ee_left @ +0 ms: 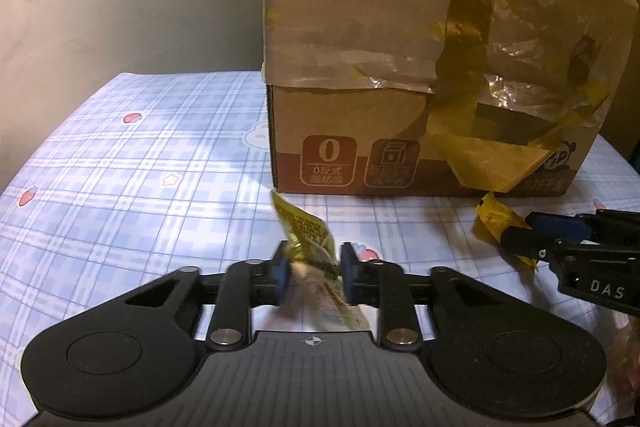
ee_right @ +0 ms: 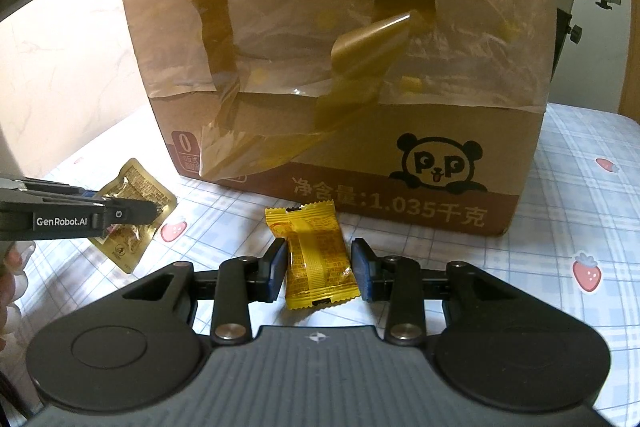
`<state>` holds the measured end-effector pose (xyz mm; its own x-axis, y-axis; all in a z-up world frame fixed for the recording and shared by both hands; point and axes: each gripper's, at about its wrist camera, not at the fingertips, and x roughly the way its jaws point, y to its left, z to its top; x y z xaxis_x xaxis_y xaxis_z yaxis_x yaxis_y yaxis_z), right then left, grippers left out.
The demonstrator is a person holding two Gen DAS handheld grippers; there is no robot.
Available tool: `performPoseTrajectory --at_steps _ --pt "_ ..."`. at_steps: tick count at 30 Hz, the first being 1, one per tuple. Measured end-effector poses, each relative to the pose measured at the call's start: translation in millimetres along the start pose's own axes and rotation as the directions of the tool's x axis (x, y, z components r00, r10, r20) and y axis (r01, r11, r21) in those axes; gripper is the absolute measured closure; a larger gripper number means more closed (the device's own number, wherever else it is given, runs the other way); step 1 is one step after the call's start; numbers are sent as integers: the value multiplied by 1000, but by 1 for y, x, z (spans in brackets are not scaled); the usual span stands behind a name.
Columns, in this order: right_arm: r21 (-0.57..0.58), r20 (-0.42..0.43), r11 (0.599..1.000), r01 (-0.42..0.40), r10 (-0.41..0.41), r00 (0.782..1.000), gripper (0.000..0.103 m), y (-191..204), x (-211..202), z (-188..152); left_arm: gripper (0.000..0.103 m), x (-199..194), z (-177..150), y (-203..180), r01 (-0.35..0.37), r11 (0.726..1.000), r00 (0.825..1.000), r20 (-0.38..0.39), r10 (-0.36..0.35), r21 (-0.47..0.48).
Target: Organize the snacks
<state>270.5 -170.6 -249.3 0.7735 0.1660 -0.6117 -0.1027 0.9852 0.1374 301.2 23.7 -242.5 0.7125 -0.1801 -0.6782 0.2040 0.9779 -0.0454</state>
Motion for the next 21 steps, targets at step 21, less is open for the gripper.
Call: performPoseTrajectory --at_steps 21 --pt "18 12 1000 -14 14 1000 65 0 -4 -1 42 0 -7 0 -32 999 999 -22 32 -8"
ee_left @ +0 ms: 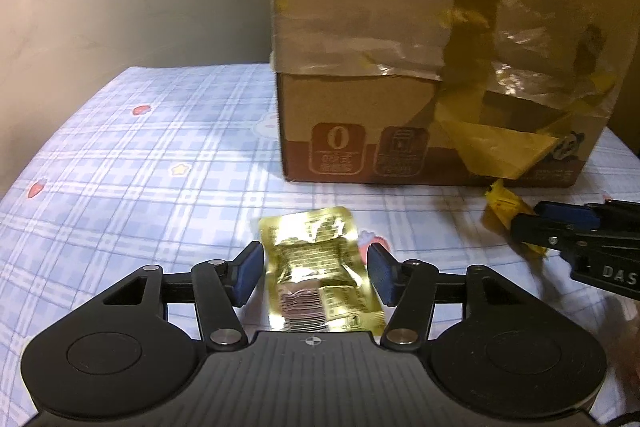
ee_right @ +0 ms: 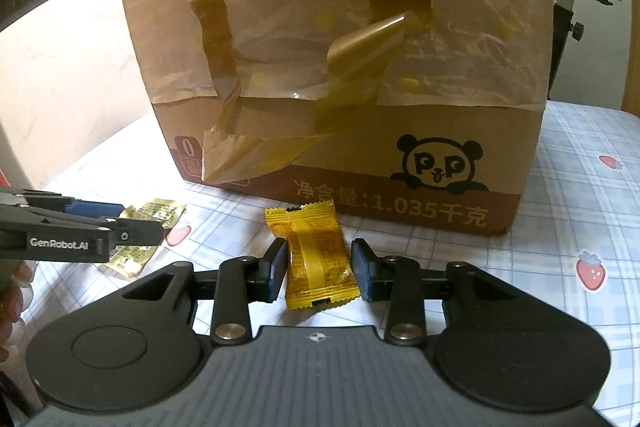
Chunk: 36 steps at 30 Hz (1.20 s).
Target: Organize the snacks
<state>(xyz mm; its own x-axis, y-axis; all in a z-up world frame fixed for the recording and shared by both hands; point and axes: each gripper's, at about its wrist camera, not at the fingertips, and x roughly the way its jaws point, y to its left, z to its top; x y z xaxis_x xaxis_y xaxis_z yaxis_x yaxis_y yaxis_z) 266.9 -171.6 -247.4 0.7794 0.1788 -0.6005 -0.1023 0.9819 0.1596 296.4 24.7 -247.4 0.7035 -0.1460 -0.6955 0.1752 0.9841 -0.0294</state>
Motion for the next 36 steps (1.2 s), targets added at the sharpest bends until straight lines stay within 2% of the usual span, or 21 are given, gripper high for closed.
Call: performPoseTrajectory --at_steps 2,11,12,14,20,27,36 --pt "0 0 1000 1 -1 1000 65 0 0 0 36 2 -1 1 -8 1000 1000 -12 8 -8" --pt "0 -1 1000 -2 2 1000 66 0 1 0 33 8 -2 -6 -28 1000 1000 -8 28 6" --pt "1 -1 1000 -2 2 1000 66 0 1 0 34 8 -2 -6 -26 1000 1000 -2 26 8" --pt "0 -2 1000 -2 2 1000 65 0 1 0 43 8 -2 -6 -19 1000 1000 14 19 14" --pt "-5 -4 1000 1 -1 1000 66 1 2 0 49 2 -1 -4 -1 1000 1000 30 1 5" --pt "15 6 1000 9 -9 1000 66 -1 -1 0 50 -14 2 -2 30 1000 998 51 -30 -1" --pt "0 18 1000 7 -7 1000 66 -1 -21 2 49 -36 11 -1 64 998 991 118 -62 -8"
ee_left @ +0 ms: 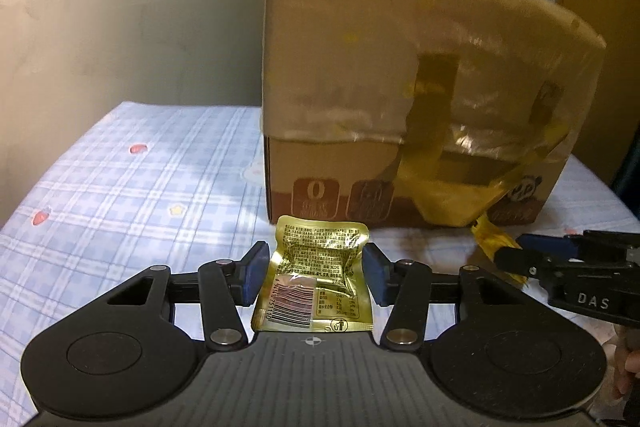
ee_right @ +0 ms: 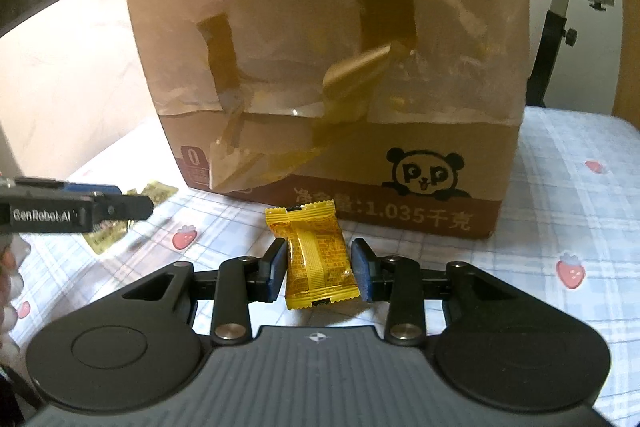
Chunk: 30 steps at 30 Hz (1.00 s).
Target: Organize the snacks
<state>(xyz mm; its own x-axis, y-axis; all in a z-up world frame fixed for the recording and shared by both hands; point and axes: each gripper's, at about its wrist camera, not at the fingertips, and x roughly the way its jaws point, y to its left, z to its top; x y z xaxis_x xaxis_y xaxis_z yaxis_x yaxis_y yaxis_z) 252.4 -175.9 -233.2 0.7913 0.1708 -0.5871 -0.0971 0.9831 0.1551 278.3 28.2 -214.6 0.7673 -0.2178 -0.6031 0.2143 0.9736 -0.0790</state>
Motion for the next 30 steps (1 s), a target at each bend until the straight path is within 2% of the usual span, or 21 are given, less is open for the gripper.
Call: performPoseTrajectory --at_steps 6,17,24,30 --pt "21 20 999 25 -25 999 66 -14 -25 4 49 -15 9 3 11 1000 999 35 -11 -14" --pt "62 100 990 129 -135 986 65 -49 -79 23 49 -41 31 2 24 1000 994 110 -24 4" --pt "82 175 981 176 -188 967 66 -68 -105 55 49 -57 54 2 22 1000 984 174 -24 14" --pt "85 274 982 166 -183 944 65 -77 -128 96 49 -75 89 -6 33 998 964 263 -45 52"
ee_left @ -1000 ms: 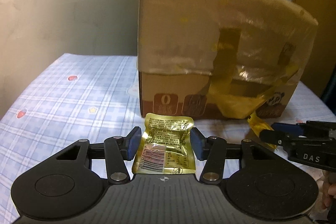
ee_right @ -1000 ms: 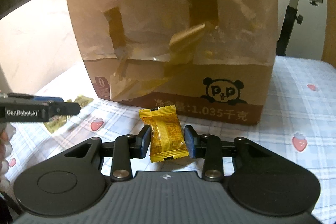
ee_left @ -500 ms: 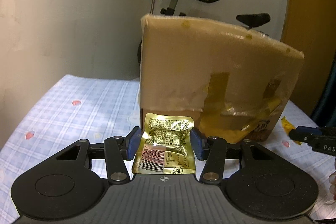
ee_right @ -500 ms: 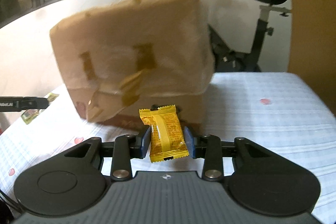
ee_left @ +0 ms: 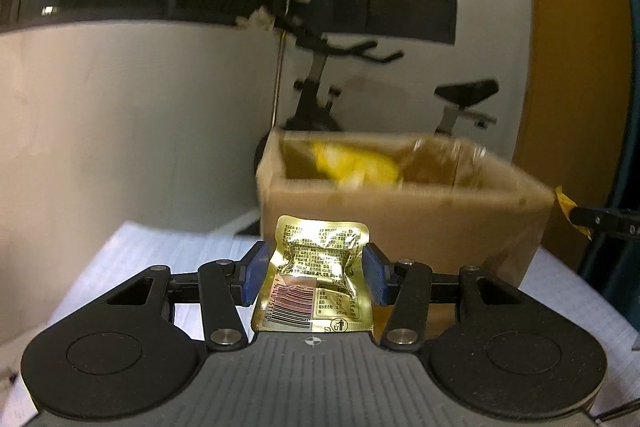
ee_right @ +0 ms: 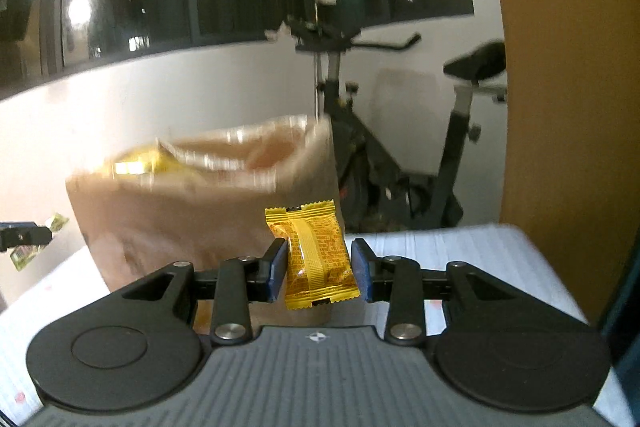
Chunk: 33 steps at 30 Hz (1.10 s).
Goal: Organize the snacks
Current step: 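Lift the orange and gold packets over the box and open both grippers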
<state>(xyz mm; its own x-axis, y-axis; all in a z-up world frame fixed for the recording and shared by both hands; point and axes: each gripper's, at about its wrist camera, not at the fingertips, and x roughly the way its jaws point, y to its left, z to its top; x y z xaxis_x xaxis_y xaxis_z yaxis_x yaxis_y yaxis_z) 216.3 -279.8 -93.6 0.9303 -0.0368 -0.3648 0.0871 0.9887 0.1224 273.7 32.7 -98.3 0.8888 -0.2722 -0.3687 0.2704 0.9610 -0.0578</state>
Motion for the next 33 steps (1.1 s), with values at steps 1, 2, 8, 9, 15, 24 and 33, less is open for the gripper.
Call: performPoseTrajectory --at_steps 1,2,8,9,15,24,33 --pt "-5 18 1000 -6 6 1000 65 1 -1 9 49 1 6 -2 9 1000 1000 20 -9 8" --pt "-11 35 1000 -16 16 999 65 3 -1 17 49 2 14 -4 13 1000 999 33 -13 13" --pt "-94 104 992 -85 94 990 66 27 11 62 49 18 54 -26 63 997 994 87 -66 38" --pt "-107 105 989 -102 113 988 65 32 16 68 49 25 59 -30 64 997 994 86 -68 42" --pt "-172 27 976 -131 138 990 66 56 65 75 49 73 82 -57 100 992 994 28 -102 75" --pt "-126 -105 987 -97 84 991 64 57 109 65 45 119 83 -71 99 991 993 -72 -93 94" --pt "-113 -111 992 -62 50 993 35 51 100 65 28 109 82 -58 69 994 995 -80 -62 89"
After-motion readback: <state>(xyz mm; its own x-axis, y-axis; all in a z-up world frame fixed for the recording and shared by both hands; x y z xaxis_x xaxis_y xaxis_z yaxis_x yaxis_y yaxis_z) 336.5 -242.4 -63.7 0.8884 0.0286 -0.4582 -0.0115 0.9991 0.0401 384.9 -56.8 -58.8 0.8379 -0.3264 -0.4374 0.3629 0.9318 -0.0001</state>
